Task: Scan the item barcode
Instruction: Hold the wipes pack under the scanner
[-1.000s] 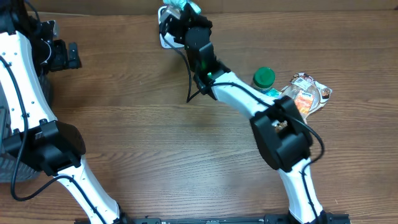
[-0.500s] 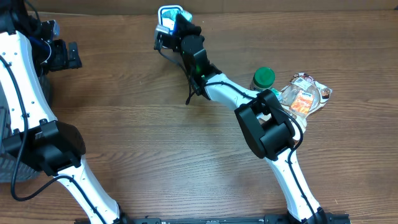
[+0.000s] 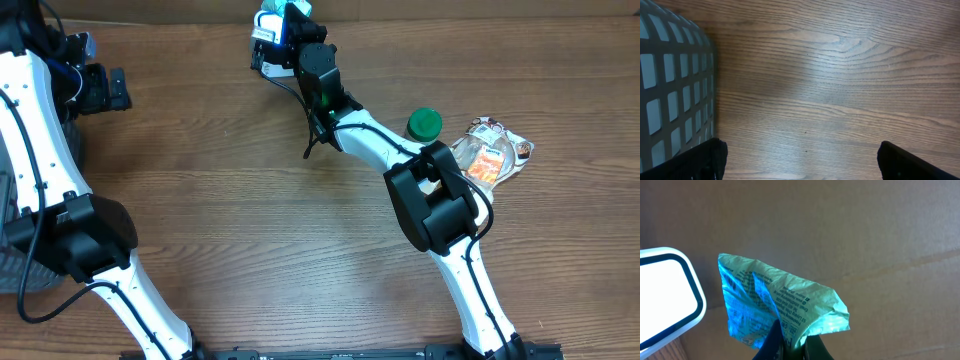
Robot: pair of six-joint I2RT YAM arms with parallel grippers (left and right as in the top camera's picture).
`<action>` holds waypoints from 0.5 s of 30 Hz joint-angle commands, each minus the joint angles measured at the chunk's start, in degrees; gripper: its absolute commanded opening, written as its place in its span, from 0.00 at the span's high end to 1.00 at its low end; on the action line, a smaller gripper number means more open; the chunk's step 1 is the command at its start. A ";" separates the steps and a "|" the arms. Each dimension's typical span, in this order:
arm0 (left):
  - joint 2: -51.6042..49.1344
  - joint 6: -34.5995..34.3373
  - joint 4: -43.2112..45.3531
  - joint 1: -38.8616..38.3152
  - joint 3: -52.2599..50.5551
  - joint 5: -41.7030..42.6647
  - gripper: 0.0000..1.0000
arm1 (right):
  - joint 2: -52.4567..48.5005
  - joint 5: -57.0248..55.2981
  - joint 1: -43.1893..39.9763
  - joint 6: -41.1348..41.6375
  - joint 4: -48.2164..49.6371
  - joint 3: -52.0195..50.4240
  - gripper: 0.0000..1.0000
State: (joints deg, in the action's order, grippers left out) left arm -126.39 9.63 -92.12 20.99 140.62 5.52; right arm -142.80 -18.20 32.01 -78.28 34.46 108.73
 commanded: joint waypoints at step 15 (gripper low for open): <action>0.94 0.46 0.04 -0.42 1.07 0.24 0.00 | 9.38 -6.45 -0.22 36.98 -7.28 1.60 0.96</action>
State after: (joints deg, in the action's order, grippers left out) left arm -126.39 9.63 -92.12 20.99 140.62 5.52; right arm -142.26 -19.35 32.01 -59.18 27.53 108.73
